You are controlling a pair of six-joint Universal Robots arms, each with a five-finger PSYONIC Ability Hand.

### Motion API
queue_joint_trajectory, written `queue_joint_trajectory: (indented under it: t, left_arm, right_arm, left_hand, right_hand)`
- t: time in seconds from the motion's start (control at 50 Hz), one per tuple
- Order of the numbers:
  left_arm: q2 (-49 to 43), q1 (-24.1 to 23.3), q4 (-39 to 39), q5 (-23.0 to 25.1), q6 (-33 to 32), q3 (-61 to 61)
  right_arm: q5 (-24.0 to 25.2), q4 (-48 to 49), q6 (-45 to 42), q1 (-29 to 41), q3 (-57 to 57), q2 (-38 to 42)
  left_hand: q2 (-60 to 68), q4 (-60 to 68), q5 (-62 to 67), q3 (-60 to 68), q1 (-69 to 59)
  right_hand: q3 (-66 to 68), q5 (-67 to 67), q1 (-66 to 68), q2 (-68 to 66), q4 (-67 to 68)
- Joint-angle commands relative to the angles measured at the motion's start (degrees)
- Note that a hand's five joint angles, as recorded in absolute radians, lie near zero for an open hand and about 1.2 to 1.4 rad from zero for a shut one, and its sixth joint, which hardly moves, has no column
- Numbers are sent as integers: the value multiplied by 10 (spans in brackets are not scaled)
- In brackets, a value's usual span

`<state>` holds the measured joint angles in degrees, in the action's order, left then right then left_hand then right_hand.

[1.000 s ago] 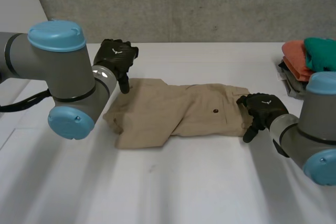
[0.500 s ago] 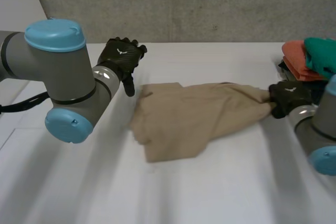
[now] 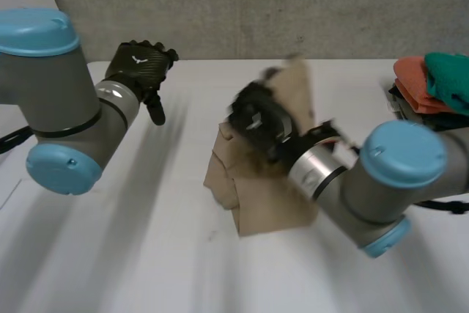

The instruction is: Fold the laundry.

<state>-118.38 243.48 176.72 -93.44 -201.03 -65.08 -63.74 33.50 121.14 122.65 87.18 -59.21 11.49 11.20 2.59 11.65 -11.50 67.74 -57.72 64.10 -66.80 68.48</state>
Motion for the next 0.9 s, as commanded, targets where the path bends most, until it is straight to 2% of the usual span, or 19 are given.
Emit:
queue_joint_trajectory:
  t: [0.02,0.04,0.06,0.1,0.14,0.22,0.24,0.3,0.36,0.46,0.54,0.6,0.62,0.68,0.76,0.82,0.9]
  left_arm:
    - [27,15,0,4,20,-28]
    - [27,16,0,4,20,-27]
    - [26,16,1,4,20,-26]
    - [25,19,2,2,20,-23]
    - [24,20,0,2,20,-18]
    - [21,13,1,0,34,29]
    - [20,9,1,0,38,39]
    - [10,-19,1,3,62,84]
    - [-10,-50,-1,11,73,134]
    - [-68,-103,-40,41,69,214]
    - [-132,-146,-120,58,47,296]
    - [-186,-165,-196,48,38,358]
    - [-213,-172,-236,36,37,383]
    - [-247,-180,-285,7,40,412]
    - [-290,-180,-352,-81,53,429]
    - [-308,-180,-365,-132,64,419]
    - [-317,-176,-363,-161,63,394]
  right_arm:
    - [59,-38,-62,31,-52,65]
    - [49,-61,-57,29,-61,63]
    - [42,-76,-48,28,-66,60]
    - [35,-92,-22,26,-71,55]
    - [34,-114,52,16,-74,38]
    - [15,-127,289,-19,-83,-34]
    - [9,-128,325,-28,-84,-45]
    - [-22,-145,454,-72,-97,-69]
    - [-45,-166,516,-98,-118,-64]
    - [-60,-287,526,-123,-199,-26]
    - [-59,-390,519,-129,-274,15]
    - [-61,-461,522,-131,-322,51]
    - [-62,-485,523,-131,-336,67]
    - [-62,-515,524,-130,-348,88]
    - [-64,-519,520,-122,-347,124]
    - [-68,-517,519,-113,-350,154]
    - [-74,-520,516,-104,-352,189]
  left_hand:
    - [-15,-12,-26,-16,15]
    - [-15,-12,-26,-16,15]
    - [-15,-12,-26,-16,15]
    - [-15,-12,-26,-16,15]
    - [-15,-12,-26,-16,15]
    - [-15,-12,-26,-16,15]
    - [-15,-12,-26,-16,15]
    - [-15,-12,-26,-16,15]
    - [-15,-12,-26,-16,15]
    - [-15,-12,-26,-16,15]
    - [-15,-12,-26,-16,15]
    - [-15,-12,-26,-16,15]
    - [-15,-12,-26,-16,15]
    - [-15,-12,-26,-16,15]
    - [-15,-12,-26,-16,15]
    - [-15,-12,-26,-16,15]
    - [-15,-12,-26,-16,15]
  right_hand:
    - [-125,125,-89,116,-132]
    - [-498,498,-462,489,-505]
    - [-577,577,-541,568,-585]
    - [-577,577,-541,568,-585]
    - [-577,577,-541,568,-585]
    - [-577,577,-541,568,-585]
    - [-577,577,-541,568,-585]
    - [-577,577,-541,568,-585]
    - [-577,577,-541,568,-585]
    - [-577,577,-541,568,-585]
    - [-577,577,-541,568,-585]
    - [-577,577,-541,568,-585]
    - [-577,577,-541,568,-585]
    - [-577,577,-541,568,-585]
    - [-577,577,-541,568,-585]
    - [-577,577,-541,568,-585]
    - [-577,577,-541,568,-585]
